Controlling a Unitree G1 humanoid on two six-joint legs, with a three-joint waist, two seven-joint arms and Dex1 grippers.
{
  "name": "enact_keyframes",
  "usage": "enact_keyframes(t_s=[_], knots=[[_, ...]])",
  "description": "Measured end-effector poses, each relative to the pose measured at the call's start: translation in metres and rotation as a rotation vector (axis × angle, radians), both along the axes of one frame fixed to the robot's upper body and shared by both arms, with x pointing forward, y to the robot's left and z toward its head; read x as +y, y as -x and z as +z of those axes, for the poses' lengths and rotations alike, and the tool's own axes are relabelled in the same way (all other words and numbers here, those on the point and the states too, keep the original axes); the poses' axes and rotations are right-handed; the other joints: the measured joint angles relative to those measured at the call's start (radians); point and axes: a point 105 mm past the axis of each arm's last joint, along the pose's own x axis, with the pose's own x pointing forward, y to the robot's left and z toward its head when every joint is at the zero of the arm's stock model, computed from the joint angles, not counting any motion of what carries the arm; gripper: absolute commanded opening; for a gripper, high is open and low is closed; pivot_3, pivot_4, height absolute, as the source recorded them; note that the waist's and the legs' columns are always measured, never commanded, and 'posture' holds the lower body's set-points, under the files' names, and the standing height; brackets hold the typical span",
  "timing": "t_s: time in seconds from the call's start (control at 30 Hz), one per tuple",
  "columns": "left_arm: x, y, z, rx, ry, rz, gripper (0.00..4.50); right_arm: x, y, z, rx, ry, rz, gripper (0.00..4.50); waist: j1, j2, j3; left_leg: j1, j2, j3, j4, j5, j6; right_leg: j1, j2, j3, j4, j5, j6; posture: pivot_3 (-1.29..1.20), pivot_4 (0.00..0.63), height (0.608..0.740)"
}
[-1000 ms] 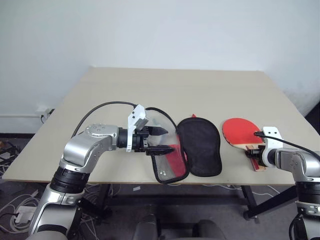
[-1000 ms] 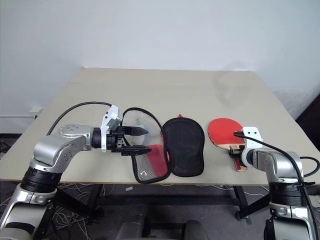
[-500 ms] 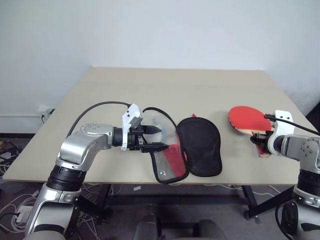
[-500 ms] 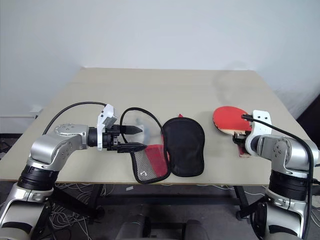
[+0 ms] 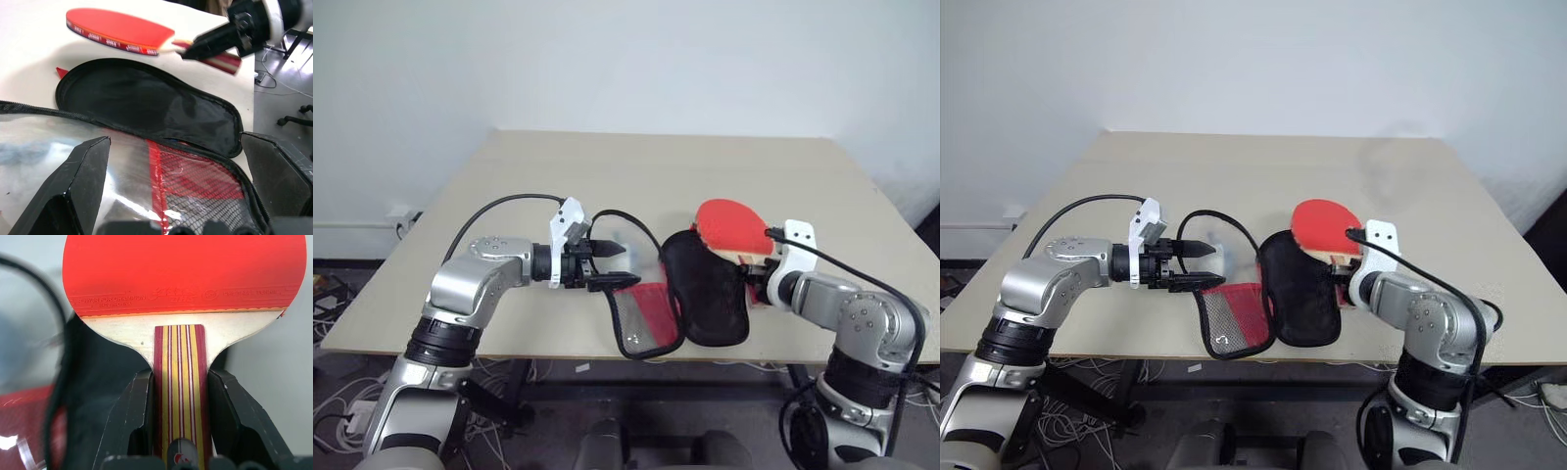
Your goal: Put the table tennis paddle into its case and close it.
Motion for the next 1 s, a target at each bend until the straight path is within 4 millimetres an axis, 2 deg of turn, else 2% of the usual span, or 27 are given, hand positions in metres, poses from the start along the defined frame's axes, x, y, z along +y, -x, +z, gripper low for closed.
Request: enact_keyframes(t_s=[0.1,0.23,0.43,0.57,1.0], knots=[[0.0,-0.002,0.001,-0.003,-0.001,0.0,4.5,0.012,0.006,0.0,-0.005,-0.019,0.037,1.19,0.001,0.0,0.0,0.0,0.0,0.0,0.0,0.0,0.0,0.0,0.0,0.0,0.0,0.0,0.0,0.0,0.0,0.74],[-0.001,-0.004,0.002,-0.008,-0.004,-0.003,4.5,0.016,0.012,-0.005,0.016,-0.038,0.04,1.19,0.001,0.0,0.0,0.0,0.0,0.0,-0.001,0.0,0.0,0.0,0.0,0.0,0.0,0.0,0.0,0.0,0.0,0.74],[-0.005,-0.004,0.004,-0.019,0.0,-0.024,4.5,0.014,0.022,-0.033,0.137,-0.023,0.004,1.19,0.0,0.0,0.0,0.0,0.0,0.0,-0.001,0.0,0.0,0.0,0.0,0.0,0.0,0.0,0.0,0.0,0.0,0.74],[-0.006,-0.004,0.004,-0.02,-0.001,-0.026,4.5,0.014,0.023,-0.041,0.173,-0.002,0.014,1.19,0.001,0.0,0.0,0.0,0.0,0.0,-0.001,0.0,0.0,0.0,0.0,0.0,-0.001,0.0,0.0,0.0,0.0,0.74],[-0.004,-0.004,0.002,-0.022,-0.02,-0.018,4.5,0.028,0.016,-0.035,0.157,0.037,0.073,1.19,-0.002,0.0,0.0,0.0,0.001,0.0,-0.002,0.0,0.0,-0.001,0.0,0.0,-0.001,0.0,0.0,0.0,0.0,0.74]])
